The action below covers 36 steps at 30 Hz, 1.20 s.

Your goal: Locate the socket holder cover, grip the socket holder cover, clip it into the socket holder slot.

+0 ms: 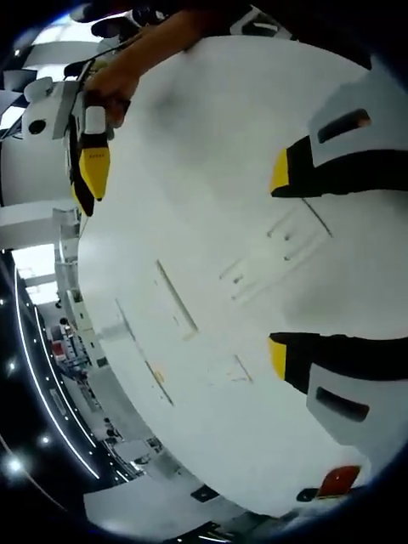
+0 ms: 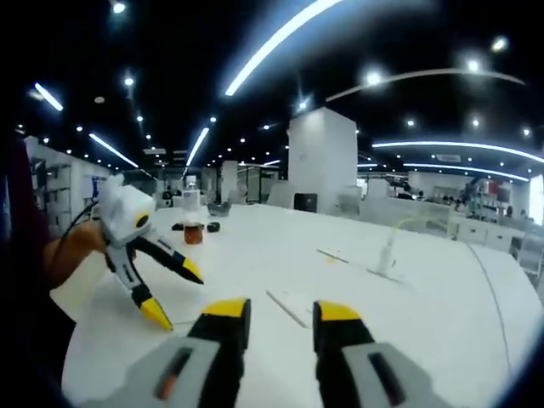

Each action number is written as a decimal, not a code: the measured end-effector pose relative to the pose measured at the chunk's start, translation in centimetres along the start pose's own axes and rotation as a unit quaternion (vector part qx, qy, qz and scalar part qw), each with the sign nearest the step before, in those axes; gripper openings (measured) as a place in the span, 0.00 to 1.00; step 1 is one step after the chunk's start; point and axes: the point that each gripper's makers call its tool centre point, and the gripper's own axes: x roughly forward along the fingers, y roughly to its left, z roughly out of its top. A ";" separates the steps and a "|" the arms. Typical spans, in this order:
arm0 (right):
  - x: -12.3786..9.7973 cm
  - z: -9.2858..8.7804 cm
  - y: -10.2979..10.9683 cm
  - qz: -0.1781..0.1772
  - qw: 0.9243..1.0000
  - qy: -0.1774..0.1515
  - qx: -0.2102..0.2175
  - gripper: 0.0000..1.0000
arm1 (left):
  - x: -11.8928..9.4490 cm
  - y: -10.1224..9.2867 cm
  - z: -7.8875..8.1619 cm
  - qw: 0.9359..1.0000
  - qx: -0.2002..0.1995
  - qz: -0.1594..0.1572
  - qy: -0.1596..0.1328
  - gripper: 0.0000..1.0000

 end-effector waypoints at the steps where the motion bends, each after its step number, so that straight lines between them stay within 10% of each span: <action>1: 0.0 0.1 0.0 0.000 1.000 0.000 -0.002 0.31 | -0.1 0.1 -0.1 1.000 0.000 0.001 0.001 0.64; 20: -0.2 0.2 0.0 -0.003 1.000 0.000 -0.012 0.31 | -0.9 3.4 -1.1 0.999 -0.002 0.034 0.016 0.63; 36: -0.4 0.0 -0.2 -0.011 1.000 0.007 -0.029 0.30 | 0.2 0.7 1.9 0.995 0.026 -0.055 0.083 0.50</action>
